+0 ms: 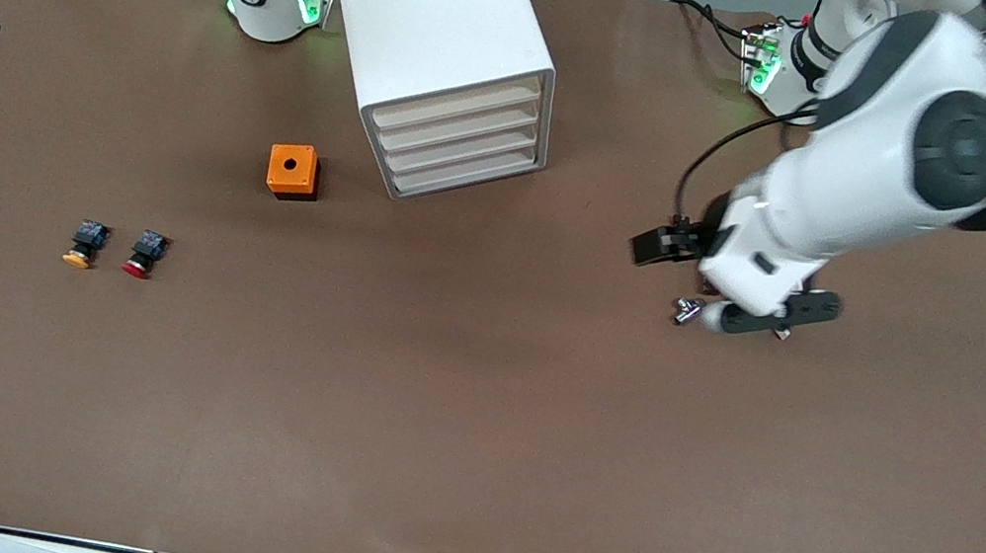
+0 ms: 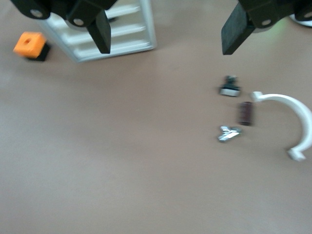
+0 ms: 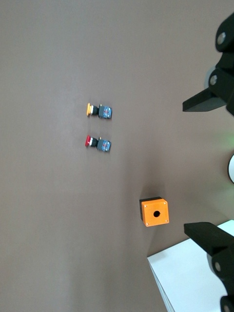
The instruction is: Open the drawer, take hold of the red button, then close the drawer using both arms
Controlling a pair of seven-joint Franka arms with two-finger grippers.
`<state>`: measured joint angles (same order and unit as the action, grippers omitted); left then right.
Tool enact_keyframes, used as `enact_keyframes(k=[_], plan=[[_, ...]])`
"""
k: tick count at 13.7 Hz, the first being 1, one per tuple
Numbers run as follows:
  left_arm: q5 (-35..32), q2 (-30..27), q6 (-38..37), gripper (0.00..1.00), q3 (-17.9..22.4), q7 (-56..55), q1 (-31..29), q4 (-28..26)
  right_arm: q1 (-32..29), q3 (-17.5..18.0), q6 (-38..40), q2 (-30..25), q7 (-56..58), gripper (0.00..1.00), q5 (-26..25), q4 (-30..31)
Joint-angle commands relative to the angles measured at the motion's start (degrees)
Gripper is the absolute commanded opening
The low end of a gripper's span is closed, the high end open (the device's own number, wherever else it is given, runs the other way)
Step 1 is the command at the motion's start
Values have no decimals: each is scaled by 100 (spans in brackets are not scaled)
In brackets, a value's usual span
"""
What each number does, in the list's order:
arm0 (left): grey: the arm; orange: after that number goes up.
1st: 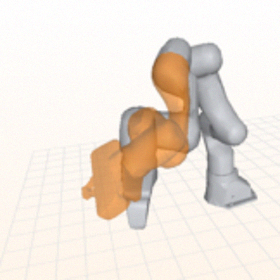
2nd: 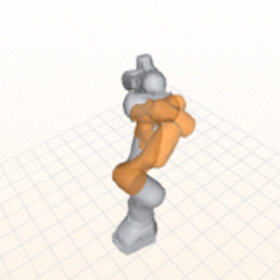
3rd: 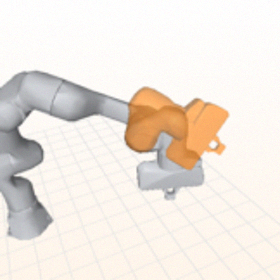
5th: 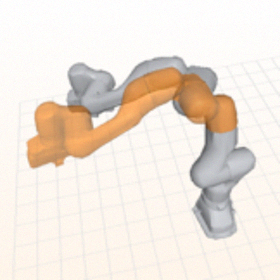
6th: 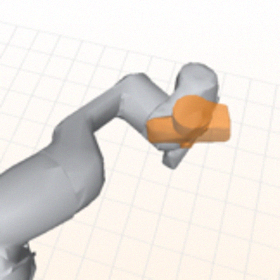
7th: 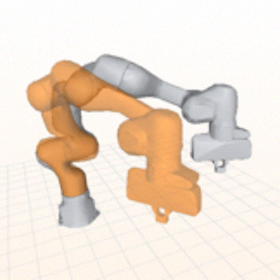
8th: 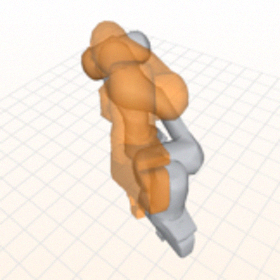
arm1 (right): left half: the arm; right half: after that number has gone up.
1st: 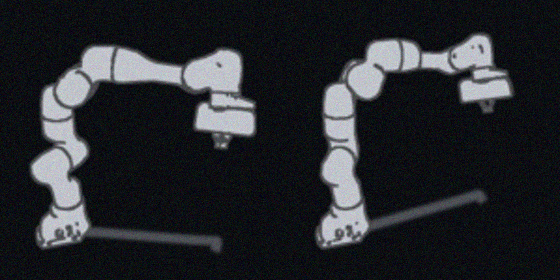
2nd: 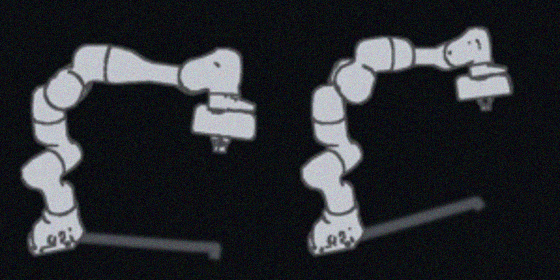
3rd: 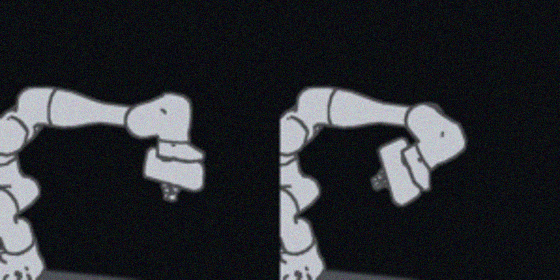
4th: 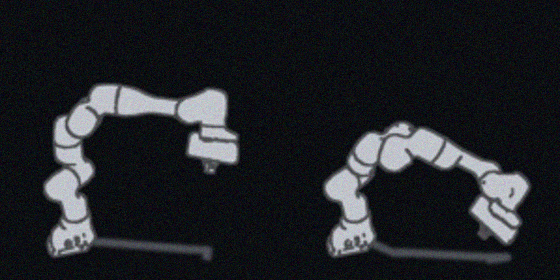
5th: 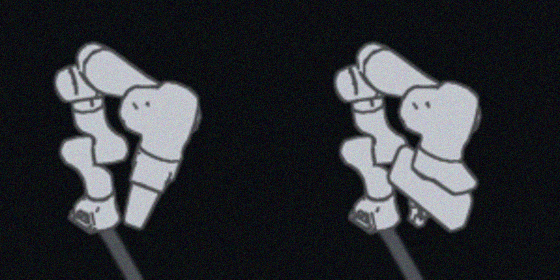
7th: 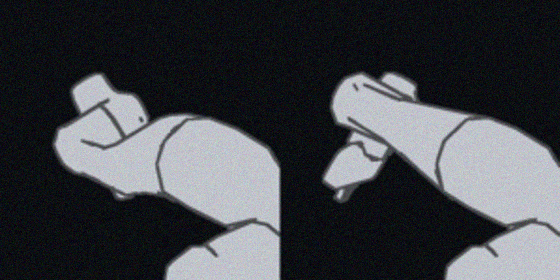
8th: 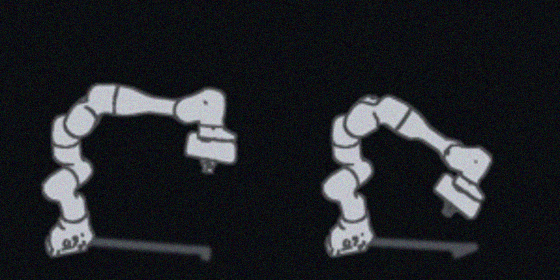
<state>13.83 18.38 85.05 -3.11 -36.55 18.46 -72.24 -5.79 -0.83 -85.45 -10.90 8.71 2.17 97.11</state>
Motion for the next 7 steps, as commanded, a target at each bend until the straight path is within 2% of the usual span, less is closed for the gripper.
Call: enact_keyframes(k=[1, 5, 7], plan=[[-117, -501, -365, 100, -58, 822, -526, -473, 139, 180, -68, -246, -282, 100, -76, 229], [-521, -1283, -262, 100, -67, 1939, -1159, -1553, -19, 31, 46, -246, 8, 100, -68, 256], [-566, -1713, 246, 100, -67, 2352, -1458, -2290, -63, 4, 64, -246, 8, 100, -59, 264]])
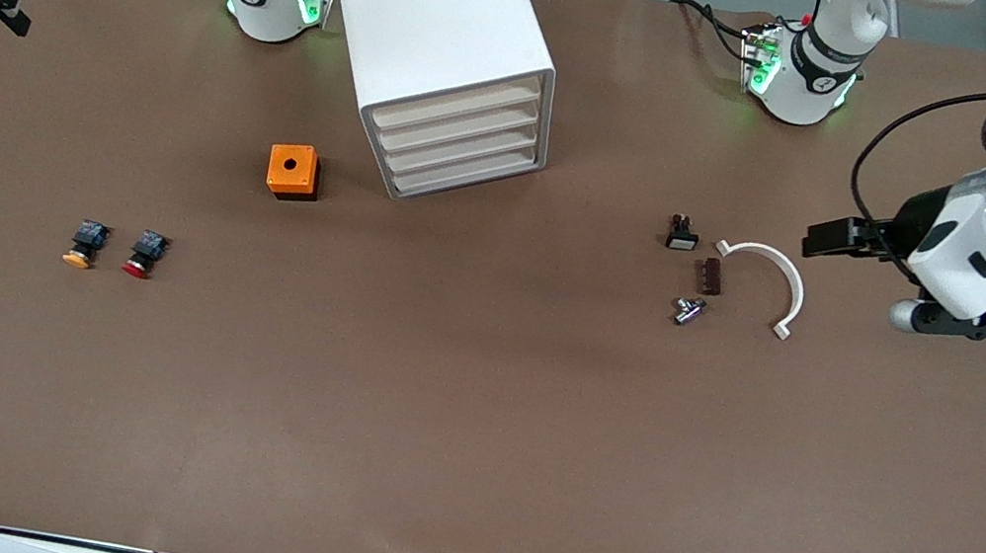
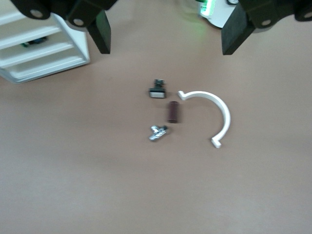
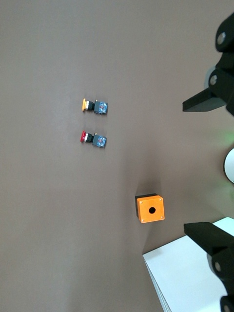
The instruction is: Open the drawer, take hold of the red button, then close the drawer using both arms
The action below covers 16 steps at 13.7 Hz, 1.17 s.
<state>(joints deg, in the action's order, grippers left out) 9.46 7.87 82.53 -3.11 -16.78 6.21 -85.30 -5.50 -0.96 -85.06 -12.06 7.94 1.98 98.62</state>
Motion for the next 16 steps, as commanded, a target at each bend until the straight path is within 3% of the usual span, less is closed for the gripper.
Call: enact_keyframes(k=[1, 3, 6, 12, 16], plan=[[-146, -881, 840, 100, -67, 508, -295, -1415, -109, 8, 33, -130, 85, 100, -22, 105], [-252, -1304, 1657, 100, -67, 589, -304, -2225, -145, 8, 50, -130, 85, 100, 4, 114], [-436, -1507, 1923, 100, -76, 624, -426, -2535, -119, 25, 59, -139, 85, 100, 4, 114], [-506, -1797, 1881, 100, -58, 1379, -805, -2501, -101, 26, 112, -147, 85, 100, 4, 114], [-533, -1736, 1407, 100, -67, 1301, -805, -1878, -83, 61, 86, -147, 85, 100, 4, 114]])
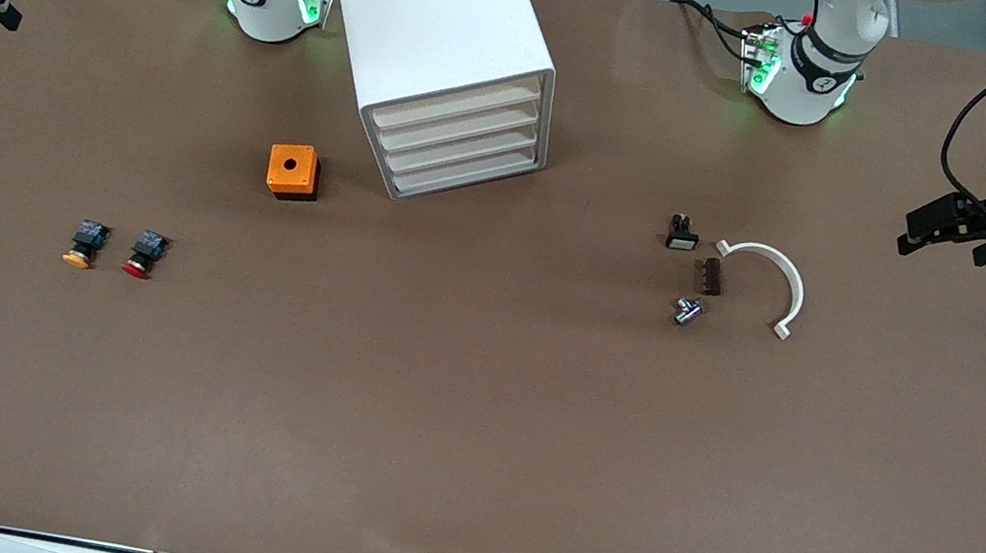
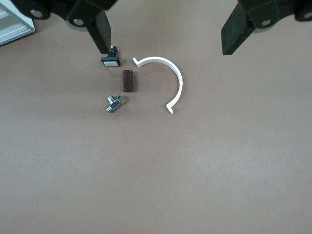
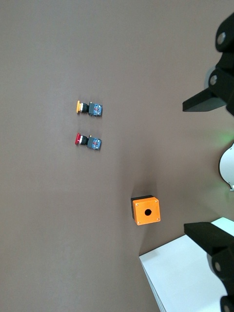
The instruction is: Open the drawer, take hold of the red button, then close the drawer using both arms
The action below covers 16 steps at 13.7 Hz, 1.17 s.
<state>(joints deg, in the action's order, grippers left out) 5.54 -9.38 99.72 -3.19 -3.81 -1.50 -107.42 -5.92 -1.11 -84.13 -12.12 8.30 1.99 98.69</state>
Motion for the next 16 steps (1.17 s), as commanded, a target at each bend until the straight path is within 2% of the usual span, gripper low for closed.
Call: enact_keyframes(k=[1, 4, 12, 16], plan=[[-201, -20, -479, 100, -85, 3, -34, 458, -50, 76, -7, -141, 49, 100, 3, 107], [-281, 32, -910, 100, -120, -41, -17, 967, -50, 76, 20, -159, 49, 100, 3, 107], [-307, 497, -1464, 100, -111, -23, 27, 1750, 152, 67, 90, -246, 57, 100, -6, 160], [-457, 577, -1473, 100, -120, 3, 27, 1795, 161, 67, 90, -273, 154, 100, -111, 160]])
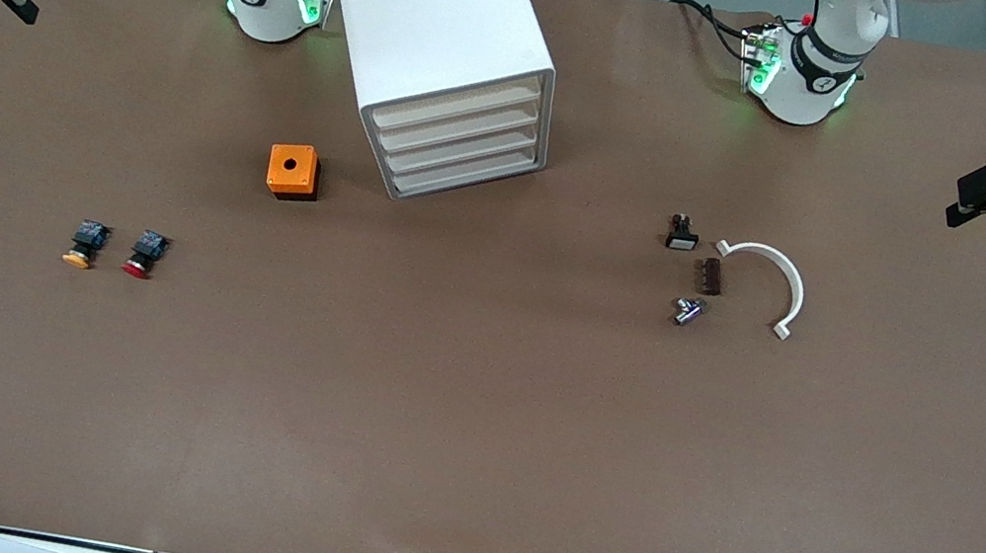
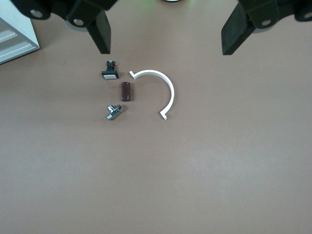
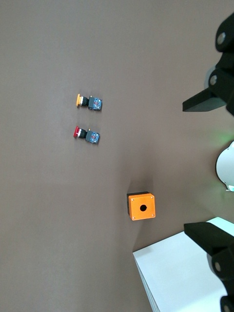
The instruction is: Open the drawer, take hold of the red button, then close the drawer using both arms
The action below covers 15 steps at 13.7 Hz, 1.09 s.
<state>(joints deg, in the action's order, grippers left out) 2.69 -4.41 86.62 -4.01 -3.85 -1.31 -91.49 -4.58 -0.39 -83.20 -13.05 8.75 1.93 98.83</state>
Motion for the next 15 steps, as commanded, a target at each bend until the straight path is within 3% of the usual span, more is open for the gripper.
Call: enact_keyframes(k=[1, 15], plan=[[-173, 90, -163, 100, -39, 16, 8, 202, 28, -5, -3, -198, 135, 100, -175, 145], [-164, 160, -163, 100, -30, -2, -19, 211, 1, -32, 58, -224, 127, 100, -237, 145]])
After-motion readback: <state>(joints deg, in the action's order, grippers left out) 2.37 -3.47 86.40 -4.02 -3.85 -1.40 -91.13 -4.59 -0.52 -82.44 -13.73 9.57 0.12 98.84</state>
